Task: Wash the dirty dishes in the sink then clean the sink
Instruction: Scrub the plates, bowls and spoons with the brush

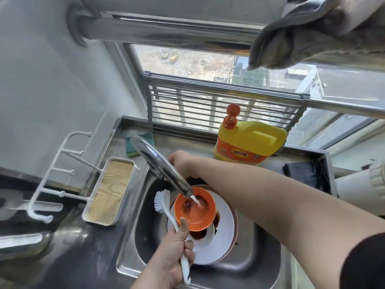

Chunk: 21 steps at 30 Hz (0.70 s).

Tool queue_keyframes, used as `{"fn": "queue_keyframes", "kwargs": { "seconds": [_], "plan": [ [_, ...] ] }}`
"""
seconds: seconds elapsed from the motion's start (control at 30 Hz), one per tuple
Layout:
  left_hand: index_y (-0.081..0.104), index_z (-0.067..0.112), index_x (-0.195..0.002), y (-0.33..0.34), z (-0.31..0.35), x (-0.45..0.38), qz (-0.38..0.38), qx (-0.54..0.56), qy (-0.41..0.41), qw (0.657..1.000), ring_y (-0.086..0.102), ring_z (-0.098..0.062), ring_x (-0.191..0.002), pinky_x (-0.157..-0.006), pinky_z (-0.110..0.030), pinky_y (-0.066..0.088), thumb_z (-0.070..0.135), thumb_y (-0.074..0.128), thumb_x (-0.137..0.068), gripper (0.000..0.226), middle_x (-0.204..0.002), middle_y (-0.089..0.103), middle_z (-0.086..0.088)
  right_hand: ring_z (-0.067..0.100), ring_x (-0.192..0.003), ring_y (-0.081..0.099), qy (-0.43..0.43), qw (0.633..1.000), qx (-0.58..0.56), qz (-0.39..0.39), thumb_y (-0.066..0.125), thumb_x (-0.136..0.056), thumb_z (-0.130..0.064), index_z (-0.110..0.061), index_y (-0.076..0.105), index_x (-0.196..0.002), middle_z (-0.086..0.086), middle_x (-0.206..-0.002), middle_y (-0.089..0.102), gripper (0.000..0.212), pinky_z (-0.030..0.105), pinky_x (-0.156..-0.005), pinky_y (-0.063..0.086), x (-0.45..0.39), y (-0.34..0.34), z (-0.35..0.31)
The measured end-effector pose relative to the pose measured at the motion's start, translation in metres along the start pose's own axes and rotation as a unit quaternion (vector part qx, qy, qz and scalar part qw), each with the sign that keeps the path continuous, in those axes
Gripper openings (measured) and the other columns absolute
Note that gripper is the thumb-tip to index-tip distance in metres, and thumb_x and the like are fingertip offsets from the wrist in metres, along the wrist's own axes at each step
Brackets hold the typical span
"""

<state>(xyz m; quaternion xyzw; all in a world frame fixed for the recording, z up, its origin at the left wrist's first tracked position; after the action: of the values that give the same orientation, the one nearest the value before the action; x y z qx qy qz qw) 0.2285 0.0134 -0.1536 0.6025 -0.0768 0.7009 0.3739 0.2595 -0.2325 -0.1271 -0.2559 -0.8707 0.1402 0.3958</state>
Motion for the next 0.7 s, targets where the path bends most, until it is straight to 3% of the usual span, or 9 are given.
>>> {"fn": "queue_keyframes", "kwargs": {
  "seconds": [0.1, 0.2, 0.33, 0.5, 0.63, 0.7],
  "plan": [
    [0.057, 0.02, -0.128, -0.002, 0.001, 0.001, 0.008, 0.01, 0.004, 1.0, 0.036, -0.006, -0.048, -0.034, -0.017, 0.037, 0.05, 0.086, -0.055, 0.083, -0.066, 0.046, 0.002, 0.012, -0.07, 0.068, 0.053, 0.98, -0.168, -0.09, 0.077, -0.087, -0.005, -0.012, 0.072, -0.11, 0.007, -0.095, 0.072, 0.024, 0.022, -0.054, 0.055, 0.006, 0.007, 0.007],
    [0.057, 0.022, -0.127, -0.004, 0.002, 0.001, 0.007, 0.016, 0.008, 1.0, 0.036, -0.005, -0.047, -0.034, -0.017, 0.035, 0.048, 0.086, -0.054, 0.083, -0.066, 0.046, 0.004, 0.014, -0.084, 0.068, 0.079, 0.955, -0.264, -0.11, 0.084, -0.086, -0.026, -0.011, 0.072, -0.123, 0.007, -0.105, 0.073, 0.042, 0.023, -0.06, 0.057, 0.008, 0.012, 0.01],
    [0.057, 0.024, -0.128, -0.007, 0.001, 0.001, 0.011, 0.017, 0.007, 1.0, 0.035, -0.006, -0.048, -0.034, -0.016, 0.034, 0.047, 0.083, -0.058, 0.078, -0.068, 0.046, 0.004, 0.017, -0.07, 0.057, 0.065, 0.986, -0.152, -0.02, 0.074, -0.093, -0.03, -0.007, 0.077, -0.11, 0.002, -0.081, 0.066, 0.029, 0.025, -0.06, 0.047, 0.0, 0.014, 0.008],
    [0.059, 0.025, -0.122, -0.009, 0.0, 0.001, 0.005, 0.019, 0.004, 1.0, 0.036, -0.006, -0.047, -0.034, -0.017, 0.035, 0.046, 0.086, -0.055, 0.075, -0.066, 0.048, 0.005, 0.016, -0.059, 0.052, 0.087, 0.991, -0.088, -0.042, 0.069, -0.098, -0.022, -0.005, 0.068, -0.091, 0.002, -0.072, 0.06, 0.019, 0.019, -0.041, 0.041, 0.002, 0.013, -0.002],
    [0.058, 0.023, -0.121, -0.007, -0.001, -0.001, 0.004, 0.02, -0.003, 1.0, 0.037, -0.006, -0.046, -0.032, -0.018, 0.035, 0.046, 0.086, -0.055, 0.075, -0.064, 0.049, 0.004, 0.016, -0.065, 0.055, 0.098, 0.991, -0.077, -0.043, 0.065, -0.099, -0.014, -0.001, 0.069, -0.098, 0.005, -0.08, 0.063, 0.014, 0.024, -0.054, 0.046, 0.002, 0.009, -0.006],
    [0.059, 0.023, -0.122, -0.007, -0.001, -0.002, 0.0, 0.019, -0.005, 1.0, 0.037, -0.007, -0.047, -0.033, -0.019, 0.036, 0.046, 0.088, -0.053, 0.078, -0.063, 0.049, 0.004, 0.015, -0.062, 0.052, 0.095, 0.993, -0.063, -0.041, 0.066, -0.099, -0.015, 0.0, 0.069, -0.1, 0.005, -0.078, 0.061, 0.015, 0.024, -0.053, 0.045, 0.002, 0.009, -0.006]
  ]
}}
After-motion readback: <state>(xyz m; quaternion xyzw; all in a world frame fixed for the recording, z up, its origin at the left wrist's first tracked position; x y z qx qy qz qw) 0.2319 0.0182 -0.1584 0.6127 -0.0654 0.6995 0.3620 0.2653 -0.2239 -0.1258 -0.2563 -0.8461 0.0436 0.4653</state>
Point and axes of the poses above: each hand's wrist, its own x-axis away from the middle knuckle, its own y-axis out of the palm, z = x × y, the point moved 9 cm from there along -x, towards the middle knuckle
